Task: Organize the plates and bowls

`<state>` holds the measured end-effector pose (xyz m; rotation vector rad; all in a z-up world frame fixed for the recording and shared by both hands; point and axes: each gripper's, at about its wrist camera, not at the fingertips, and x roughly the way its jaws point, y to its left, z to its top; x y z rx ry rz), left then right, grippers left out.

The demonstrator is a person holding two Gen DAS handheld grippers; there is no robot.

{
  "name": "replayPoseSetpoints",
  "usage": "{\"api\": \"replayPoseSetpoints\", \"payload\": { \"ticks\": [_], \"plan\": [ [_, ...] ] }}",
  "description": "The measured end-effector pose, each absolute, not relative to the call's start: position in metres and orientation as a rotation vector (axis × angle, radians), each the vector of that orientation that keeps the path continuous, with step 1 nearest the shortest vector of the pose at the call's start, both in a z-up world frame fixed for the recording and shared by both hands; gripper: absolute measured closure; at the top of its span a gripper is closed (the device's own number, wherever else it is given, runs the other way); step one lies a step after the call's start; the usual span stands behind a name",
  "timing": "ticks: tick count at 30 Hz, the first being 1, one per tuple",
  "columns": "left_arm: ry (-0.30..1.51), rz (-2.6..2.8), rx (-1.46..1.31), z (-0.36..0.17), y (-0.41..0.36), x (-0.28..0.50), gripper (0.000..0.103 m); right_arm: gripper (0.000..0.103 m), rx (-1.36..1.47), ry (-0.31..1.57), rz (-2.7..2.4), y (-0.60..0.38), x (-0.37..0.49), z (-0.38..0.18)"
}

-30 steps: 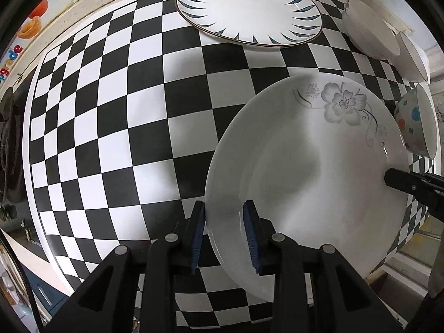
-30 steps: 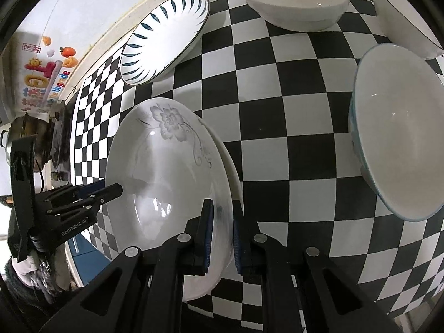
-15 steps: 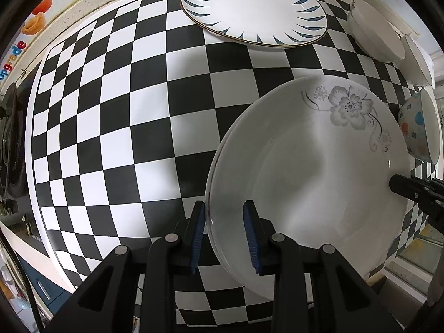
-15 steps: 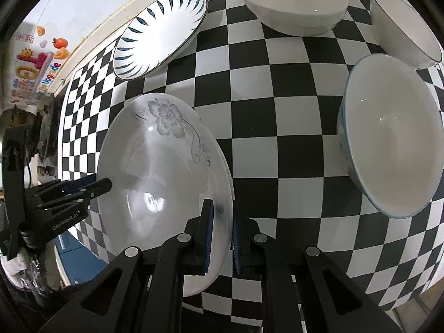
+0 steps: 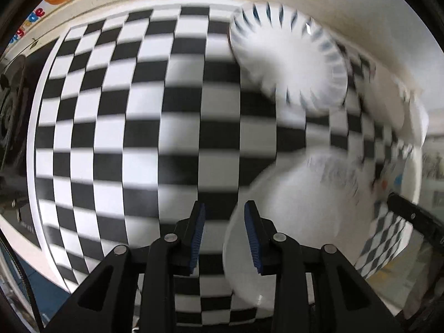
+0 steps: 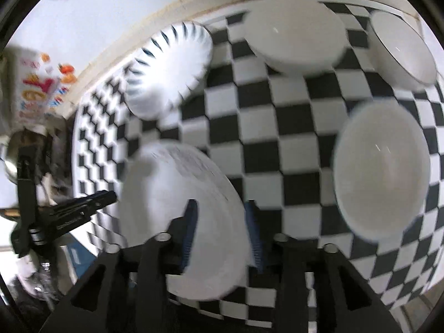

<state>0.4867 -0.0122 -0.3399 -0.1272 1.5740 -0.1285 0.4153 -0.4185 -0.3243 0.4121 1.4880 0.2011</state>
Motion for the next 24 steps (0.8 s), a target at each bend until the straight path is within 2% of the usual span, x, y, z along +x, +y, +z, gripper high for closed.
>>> {"api": "replayPoseSetpoints", "payload": {
  "ticks": [8, 16, 18, 22, 23, 24],
  "plan": [
    [1.550, -0.138, -0.191, -0.344, -0.002, 0.592, 0.073, 0.054, 0.473, 1.482, 0.193, -0.397, 0.521, -0.341],
    [1.621, -0.177, -0.243, -0.386, -0.007, 0.657, 0.073, 0.054, 0.407, 1.535, 0.116, -0.385, 0.597, -0.379],
    [1.631, -0.186, -0.231, -0.395, -0.011, 0.668, 0.073, 0.060, 0.413, 1.539, 0.108, -0.386, 0.607, -0.385],
    [1.634, -0.203, -0.194, -0.404, -0.017, 0.678, 0.075, 0.064, 0.374, 1.539, 0.099, -0.385, 0.618, -0.386],
    [1.622, -0.210, -0.191, -0.403, -0.018, 0.679, 0.083, 0.070, 0.357, 1.542, 0.091, -0.384, 0.619, -0.386],
    [1.615, -0.218, -0.184, -0.402, -0.021, 0.679, 0.083, 0.072, 0.337, 1.544, 0.086, -0.383, 0.620, -0.387]
  ]
}}
